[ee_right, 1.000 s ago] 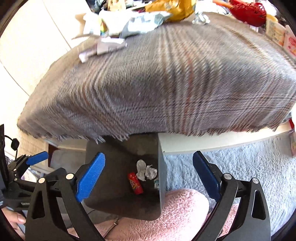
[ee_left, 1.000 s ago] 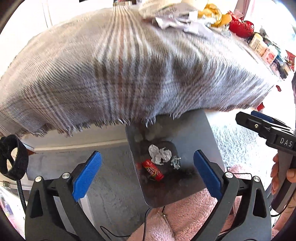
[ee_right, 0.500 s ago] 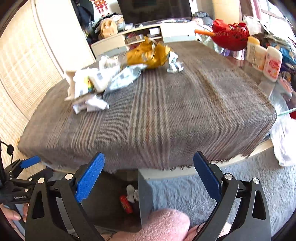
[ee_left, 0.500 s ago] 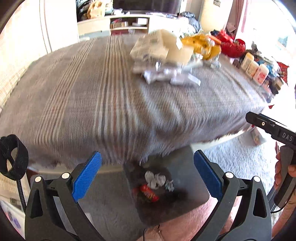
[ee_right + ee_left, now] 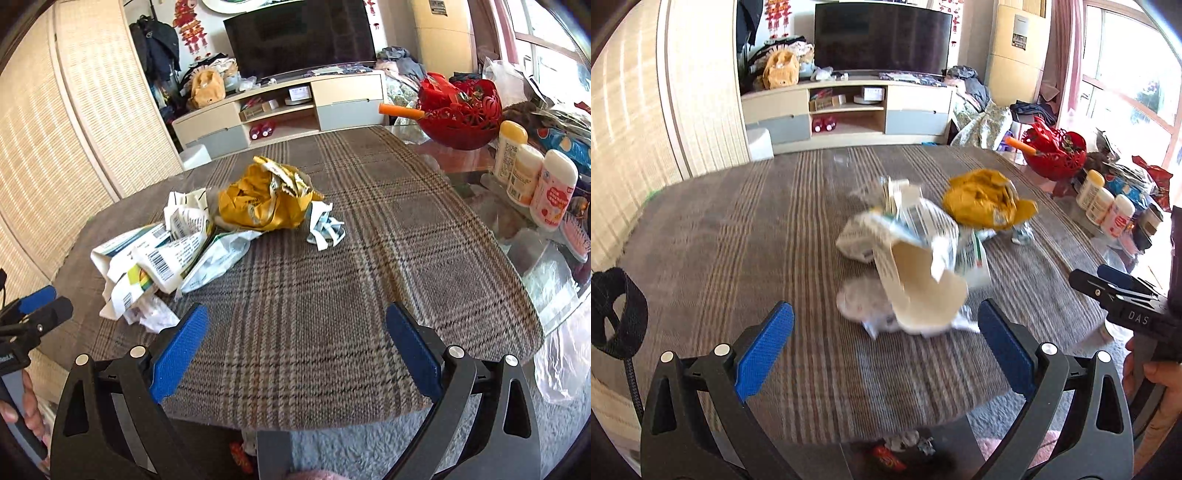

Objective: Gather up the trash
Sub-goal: 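Grasp white medicine box with left tool while right tool grasps blue-white paper scrap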

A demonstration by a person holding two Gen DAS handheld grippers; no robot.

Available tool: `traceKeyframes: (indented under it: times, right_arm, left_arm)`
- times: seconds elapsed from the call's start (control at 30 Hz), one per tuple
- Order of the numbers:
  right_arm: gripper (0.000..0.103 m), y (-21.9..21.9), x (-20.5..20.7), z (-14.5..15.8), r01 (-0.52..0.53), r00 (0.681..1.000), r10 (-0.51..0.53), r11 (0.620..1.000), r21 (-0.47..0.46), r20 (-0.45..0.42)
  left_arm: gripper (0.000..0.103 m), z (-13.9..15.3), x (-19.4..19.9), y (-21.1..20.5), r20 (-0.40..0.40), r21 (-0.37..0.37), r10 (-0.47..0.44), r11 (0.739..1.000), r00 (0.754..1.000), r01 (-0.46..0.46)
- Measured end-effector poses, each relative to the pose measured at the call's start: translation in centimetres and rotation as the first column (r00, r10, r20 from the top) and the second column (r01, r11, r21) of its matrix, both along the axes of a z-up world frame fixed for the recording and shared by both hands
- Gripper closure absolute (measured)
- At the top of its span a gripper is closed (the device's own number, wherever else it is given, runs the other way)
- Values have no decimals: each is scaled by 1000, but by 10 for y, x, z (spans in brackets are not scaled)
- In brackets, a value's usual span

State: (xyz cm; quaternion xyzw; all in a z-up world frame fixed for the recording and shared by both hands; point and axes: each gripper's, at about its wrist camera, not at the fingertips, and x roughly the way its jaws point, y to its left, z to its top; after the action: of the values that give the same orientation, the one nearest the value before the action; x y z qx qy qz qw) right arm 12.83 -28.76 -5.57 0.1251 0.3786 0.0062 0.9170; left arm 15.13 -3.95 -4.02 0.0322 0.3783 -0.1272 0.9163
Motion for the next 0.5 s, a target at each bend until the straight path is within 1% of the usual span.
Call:
traceKeyframes:
  times: [0.13,0.17,0.23,0.3,0.4,0.5]
  right_arm:
    - [7,-7,26,-1,4,1000,-4,1000,-26,2]
    - [9,-8,31,-3,4,1000,-3,999,-32,3]
    - [15,-10,43,-7,-5,1000,5,999,-33,2]
    - [28,-13,54,-12,-9,1000,9,999,-31,-6]
    - [34,-15,70,-21,-13,999,11,999,-45,-32]
    - [37,-17,81,-26,-16,999,14,999,-41,-39]
  left_arm:
    - [8,10,25,-6,25,8,19,1000,1000,-20]
    - [8,10,30,-7,27,12,23,1000,999,-24]
    - [8,11,44,-10,25,24,34,999,999,-35]
    - [10,7,56,-11,16,28,47,998,999,-47]
    - [12,1,71,-10,-11,15,67,998,998,-67]
    - [13,-6,82,-10,-36,8,78,997,996,-78]
